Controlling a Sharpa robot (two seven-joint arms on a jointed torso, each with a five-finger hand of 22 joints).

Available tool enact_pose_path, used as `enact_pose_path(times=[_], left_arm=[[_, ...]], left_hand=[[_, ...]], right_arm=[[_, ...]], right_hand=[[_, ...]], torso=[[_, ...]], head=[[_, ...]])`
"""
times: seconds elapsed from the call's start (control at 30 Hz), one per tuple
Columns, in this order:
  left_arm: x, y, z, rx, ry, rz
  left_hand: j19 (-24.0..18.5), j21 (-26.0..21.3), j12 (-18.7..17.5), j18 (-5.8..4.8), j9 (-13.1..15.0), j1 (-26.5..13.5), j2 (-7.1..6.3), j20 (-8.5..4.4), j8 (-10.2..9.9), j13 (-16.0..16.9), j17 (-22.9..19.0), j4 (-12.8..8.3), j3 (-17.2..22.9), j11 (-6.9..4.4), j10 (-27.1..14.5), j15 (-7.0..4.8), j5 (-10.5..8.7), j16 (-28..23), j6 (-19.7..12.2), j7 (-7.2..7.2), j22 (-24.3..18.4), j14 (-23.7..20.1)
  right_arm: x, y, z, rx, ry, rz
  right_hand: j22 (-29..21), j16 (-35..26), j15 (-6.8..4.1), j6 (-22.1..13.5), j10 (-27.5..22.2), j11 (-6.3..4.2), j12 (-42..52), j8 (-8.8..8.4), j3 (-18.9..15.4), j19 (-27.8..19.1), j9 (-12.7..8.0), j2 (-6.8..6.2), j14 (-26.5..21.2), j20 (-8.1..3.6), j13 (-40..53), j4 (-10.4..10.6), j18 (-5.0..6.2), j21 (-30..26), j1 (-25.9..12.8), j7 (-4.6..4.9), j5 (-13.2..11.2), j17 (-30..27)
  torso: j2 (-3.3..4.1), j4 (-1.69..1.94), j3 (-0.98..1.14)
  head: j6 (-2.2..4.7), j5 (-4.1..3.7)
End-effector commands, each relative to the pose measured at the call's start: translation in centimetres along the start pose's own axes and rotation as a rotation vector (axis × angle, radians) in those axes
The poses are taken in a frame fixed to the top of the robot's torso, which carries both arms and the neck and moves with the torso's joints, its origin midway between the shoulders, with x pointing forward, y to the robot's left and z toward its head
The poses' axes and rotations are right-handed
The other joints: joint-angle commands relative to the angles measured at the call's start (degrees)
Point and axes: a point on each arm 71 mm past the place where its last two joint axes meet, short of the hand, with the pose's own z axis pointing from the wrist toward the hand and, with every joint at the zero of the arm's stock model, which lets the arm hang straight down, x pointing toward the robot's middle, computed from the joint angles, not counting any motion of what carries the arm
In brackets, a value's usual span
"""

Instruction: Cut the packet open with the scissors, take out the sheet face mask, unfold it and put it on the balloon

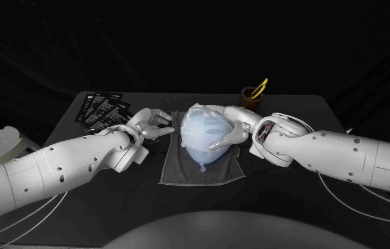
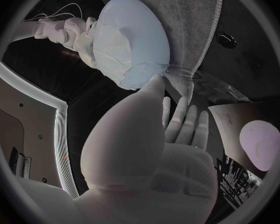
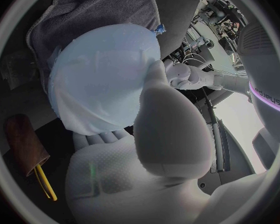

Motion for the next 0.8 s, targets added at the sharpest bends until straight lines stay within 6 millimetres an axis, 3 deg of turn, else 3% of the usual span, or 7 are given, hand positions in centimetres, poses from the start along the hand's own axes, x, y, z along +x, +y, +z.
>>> enact_pose_path(times=[0.03, 0.13, 0.2, 0.33, 0.4, 0.5, 0.8], left_arm=[[0.1, -0.2, -0.2, 0.024, 0.01, -0.044], [0.2, -0.5, -0.5, 0.07, 0.029, -0.083], [0.3, -0.9, -0.8, 0.127, 0.04, -0.124], [0.6, -1.7, -1.4, 0.218, 0.031, -0.152], [0.9, -2.0, -1.6, 0.243, 0.032, -0.148], [1.4, -2.1, -1.8, 0.251, 0.041, -0.131], [2.7, -1.6, -1.4, 0.192, 0.066, -0.098]], left_hand=[[-0.14, 0.17, 0.25, 0.96, 0.01, -0.65, -0.44, 0.05, 0.33, -0.09, 0.01, 0.1, 0.02, -0.09, 0.21, -0.04, -0.26, 0.08, -0.32, 8.04, -0.04, -0.27], [-1.06, -0.04, 0.1, 0.97, -0.09, -1.64, -1.18, 0.05, 0.3, -0.19, -0.26, 0.39, -0.64, 0.01, -0.34, 0.15, -0.24, -0.39, -0.8, 8.09, -0.17, -1.93], [-1.86, -0.17, -0.07, 0.97, -0.21, -3.8, -2.77, 0.06, 0.23, -0.23, -0.5, 0.78, -3.53, 0.14, -0.99, 0.31, -0.18, -0.8, -1.36, 8.08, -0.26, -3.34], [-3.27, -0.23, 0.44, 1.09, -0.33, -8.9, -6.16, 0.09, 0.65, -0.14, -0.3, 1.12, -19.0, 0.11, -1.19, 0.27, 0.04, -0.58, -1.6, 8.11, -0.34, -2.83], [-3.55, -0.24, 0.29, 1.08, -0.47, -9.55, -7.18, 0.11, 0.54, -0.23, -0.61, 1.19, -22.1, 0.21, -1.77, 0.41, 0.11, -1.03, -2.08, 8.14, -0.36, -4.59], [-3.49, -0.22, -0.07, 0.9, -0.7, -10.38, -8.15, 0.13, 0.22, -0.31, -1.06, 1.2, -23.28, 0.37, -2.83, 0.62, 0.12, -1.71, -3.1, 8.17, -0.33, -7.1], [-3.48, -0.2, -0.49, 0.4, -0.89, -12.52, -8.53, 0.19, 0.0, -0.29, -1.27, 1.19, -23.75, 0.57, -4.29, 0.89, 0.07, -2.24, -4.51, 8.22, -0.3, -8.42]], right_arm=[[1.3, -0.3, -0.3, 0.018, 0.074, 0.005], [1.4, -0.3, -0.3, 0.018, 0.074, 0.005], [1.4, -0.4, -0.3, 0.02, 0.074, 0.006], [1.5, -0.5, -0.3, 0.021, 0.075, 0.006], [1.5, -0.5, -0.3, 0.022, 0.076, 0.007], [1.6, -0.5, -0.3, 0.022, 0.077, 0.007], [1.7, -0.4, -0.3, 0.021, 0.079, 0.008]], right_hand=[[0.1, -0.11, 0.03, 0.49, 0.31, 0.02, 0.19, 0.16, 0.4, 0.34, 0.05, 0.45, 0.23, -0.04, 0.07, 0.01, 0.6, 0.35, -0.01, 9.12, -0.23, 0.06], [0.1, -0.11, 0.03, 0.49, 0.31, 0.02, 0.19, 0.16, 0.4, 0.34, 0.05, 0.45, 0.23, -0.04, 0.07, 0.01, 0.6, 0.35, -0.01, 9.12, -0.23, 0.06], [0.1, -0.11, 0.03, 0.49, 0.31, 0.02, 0.19, 0.16, 0.4, 0.34, 0.05, 0.45, 0.23, -0.04, 0.07, 0.01, 0.6, 0.35, -0.01, 9.12, -0.23, 0.06], [0.1, -0.11, 0.03, 0.49, 0.31, 0.02, 0.19, 0.16, 0.4, 0.34, 0.05, 0.45, 0.23, -0.04, 0.07, 0.01, 0.6, 0.35, -0.01, 9.12, -0.23, 0.06], [0.1, -0.11, 0.03, 0.49, 0.31, 0.02, 0.19, 0.16, 0.4, 0.34, 0.05, 0.45, 0.23, -0.04, 0.07, 0.01, 0.6, 0.35, -0.01, 9.12, -0.23, 0.06], [0.1, -0.11, 0.03, 0.49, 0.31, 0.02, 0.19, 0.16, 0.4, 0.34, 0.05, 0.45, 0.23, -0.04, 0.07, 0.01, 0.6, 0.35, -0.01, 9.12, -0.23, 0.06], [0.1, -0.11, 0.03, 0.49, 0.31, 0.02, 0.19, 0.16, 0.4, 0.34, 0.05, 0.45, 0.23, -0.04, 0.07, 0.01, 0.6, 0.35, -0.01, 9.12, -0.23, 0.06]], torso=[[0.04, 0.0, -0.02], [0.06, -0.01, -0.08], [0.03, -0.01, -0.08], [-0.03, 0.02, 0.03], [-0.08, 0.01, 0.06], [-0.06, -0.02, 0.06], [0.04, -0.11, 0.12]], head=[[0.0, -0.01], [0.0, 0.0], [0.0, -0.06], [0.0, 0.1], [0.0, 0.08], [0.0, 0.16], [0.0, 0.19]])
